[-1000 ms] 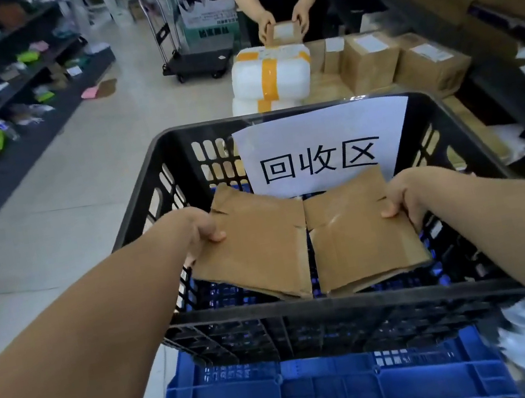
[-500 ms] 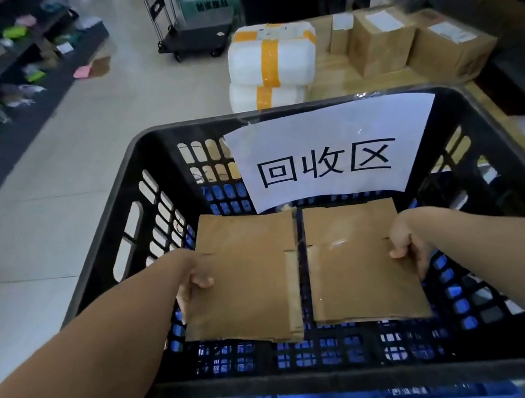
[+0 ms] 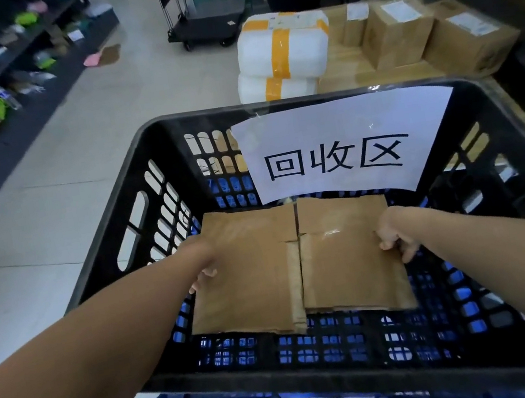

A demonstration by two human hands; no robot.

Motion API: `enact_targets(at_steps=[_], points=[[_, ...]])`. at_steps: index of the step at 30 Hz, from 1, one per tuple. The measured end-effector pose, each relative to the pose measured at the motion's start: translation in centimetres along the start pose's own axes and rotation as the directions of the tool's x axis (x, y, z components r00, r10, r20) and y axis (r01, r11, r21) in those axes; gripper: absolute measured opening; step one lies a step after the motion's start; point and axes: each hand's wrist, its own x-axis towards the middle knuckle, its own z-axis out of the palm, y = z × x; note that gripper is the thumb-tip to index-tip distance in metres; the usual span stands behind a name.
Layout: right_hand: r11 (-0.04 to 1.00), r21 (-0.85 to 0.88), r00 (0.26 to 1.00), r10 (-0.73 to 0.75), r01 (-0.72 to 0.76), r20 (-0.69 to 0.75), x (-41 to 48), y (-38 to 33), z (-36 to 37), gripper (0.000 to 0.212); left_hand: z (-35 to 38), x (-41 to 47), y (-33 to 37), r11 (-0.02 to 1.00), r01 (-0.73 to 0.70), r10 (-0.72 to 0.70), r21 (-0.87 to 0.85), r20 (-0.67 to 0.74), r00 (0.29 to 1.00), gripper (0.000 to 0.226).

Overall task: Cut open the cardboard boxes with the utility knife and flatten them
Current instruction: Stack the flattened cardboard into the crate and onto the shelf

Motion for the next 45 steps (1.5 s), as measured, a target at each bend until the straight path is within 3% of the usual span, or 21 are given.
enact_targets(at_steps=[3,5,8,15,18,21,25,28,30,34,38,41,45], points=[[0.961,-0.275,0.990,-0.058,0.020,-0.130,-1.9,-0.6,-0.2,0.042,-0.8,-2.1,0.6,0.998,-0.043,0.045,0.040,-0.050,0.998,0.027],[0.916,-0.392,0.952,-0.189,0.082,-0.241,-4.3,-0.8,-0.5,0.038,-1.5,-3.5,1.2,0.997,-0.081,0.082,0.010,-0.104,0.991,0.025],[0.850,-0.511,0.879,-0.336,0.128,-0.339,-7.8,-0.3,-1.0,0.011,-2.8,-5.9,2.4,0.981,-0.195,0.186,-0.019,-0.224,0.957,0.013],[0.844,-0.446,0.636,-0.523,0.297,-0.567,-12.6,1.0,-1.3,0.022,-4.6,-11.8,4.0,0.926,-0.365,0.331,-0.099,-0.256,0.908,0.015],[0.842,-0.430,0.564,-0.538,0.326,-0.626,-15.2,1.0,-1.4,0.013,-5.4,-15.0,5.0,0.883,-0.465,0.420,-0.068,-0.329,0.846,0.013],[0.833,-0.412,0.500,-0.552,0.370,-0.668,-17.6,1.9,-2.0,0.024,-5.6,-18.0,5.9,0.843,-0.538,0.506,0.014,-0.360,0.784,0.015],[0.792,-0.429,0.464,-0.605,0.434,-0.647,-21.4,4.9,-1.8,0.035,-5.5,-22.7,6.7,0.743,-0.607,0.665,0.283,-0.410,0.624,0.016],[0.784,-0.408,0.419,-0.603,0.468,-0.679,-24.5,7.6,-1.1,0.029,-5.7,-26.0,7.1,0.639,-0.655,0.764,0.403,-0.428,0.483,0.017],[0.819,-0.340,0.369,-0.527,0.463,-0.765,-26.4,9.3,-0.2,0.043,-5.8,-27.9,7.4,0.566,-0.704,0.812,0.428,-0.435,0.389,0.020],[0.878,-0.233,0.286,-0.371,0.419,-0.884,-29.3,12.9,1.8,0.033,-4.8,-31.6,8.4,0.402,-0.757,0.882,0.516,-0.439,0.169,0.017],[0.949,-0.098,0.262,-0.181,0.300,-0.948,-30.5,17.5,4.5,0.021,-2.0,-35.5,10.3,0.251,-0.788,0.929,0.563,-0.370,0.031,0.023],[0.985,0.023,0.247,-0.021,0.174,-0.969,-31.3,22.5,7.6,0.020,1.4,-38.6,12.2,0.123,-0.755,0.951,0.644,-0.295,-0.096,0.022],[0.983,0.183,0.192,0.180,-0.004,-0.965,-33.1,29.9,13.1,0.027,6.8,-43.2,15.3,-0.060,-0.648,0.921,0.759,-0.208,-0.329,0.030]])
